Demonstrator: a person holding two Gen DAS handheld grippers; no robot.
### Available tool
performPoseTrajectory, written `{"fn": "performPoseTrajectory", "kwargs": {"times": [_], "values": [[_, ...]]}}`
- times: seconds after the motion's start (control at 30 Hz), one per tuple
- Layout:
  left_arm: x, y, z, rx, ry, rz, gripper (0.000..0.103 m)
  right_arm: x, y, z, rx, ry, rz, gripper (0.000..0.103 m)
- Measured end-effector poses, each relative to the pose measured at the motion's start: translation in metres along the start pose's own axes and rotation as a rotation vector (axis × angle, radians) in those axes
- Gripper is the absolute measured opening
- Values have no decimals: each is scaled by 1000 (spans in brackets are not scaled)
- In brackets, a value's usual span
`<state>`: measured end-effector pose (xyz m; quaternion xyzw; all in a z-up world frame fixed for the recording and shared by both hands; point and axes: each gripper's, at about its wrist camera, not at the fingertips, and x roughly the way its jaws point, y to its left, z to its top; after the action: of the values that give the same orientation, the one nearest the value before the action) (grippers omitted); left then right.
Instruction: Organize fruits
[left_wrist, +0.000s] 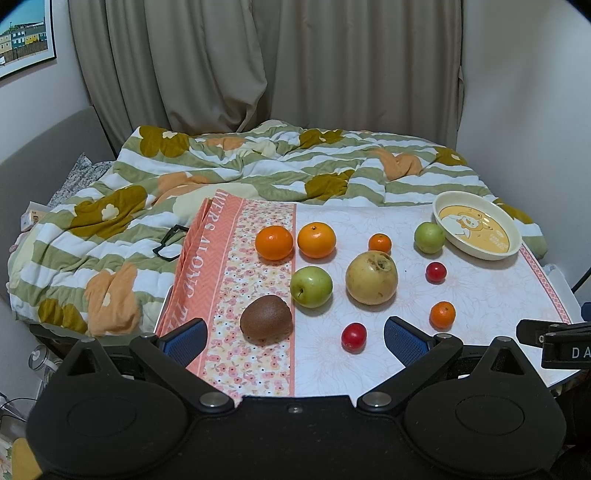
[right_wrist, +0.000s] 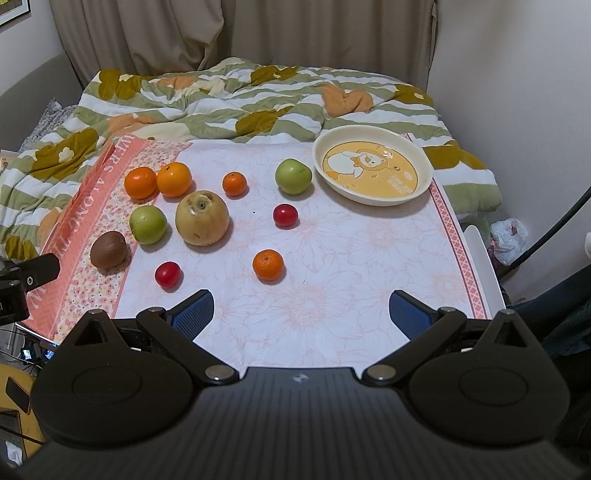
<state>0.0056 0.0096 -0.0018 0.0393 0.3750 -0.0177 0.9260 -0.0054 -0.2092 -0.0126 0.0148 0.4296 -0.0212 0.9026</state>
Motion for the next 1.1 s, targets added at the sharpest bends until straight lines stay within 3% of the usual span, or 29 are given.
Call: {"fn": "performPoseTrajectory", "kwargs": {"times": [0.8, 1.1], "values": [[-6, 0, 4, -6, -1, 11, 103, -4, -1, 1, -1, 0, 5, 103], [-17, 3, 7, -25, 2, 45, 103, -3, -9, 12, -33, 12, 61, 103]]}}
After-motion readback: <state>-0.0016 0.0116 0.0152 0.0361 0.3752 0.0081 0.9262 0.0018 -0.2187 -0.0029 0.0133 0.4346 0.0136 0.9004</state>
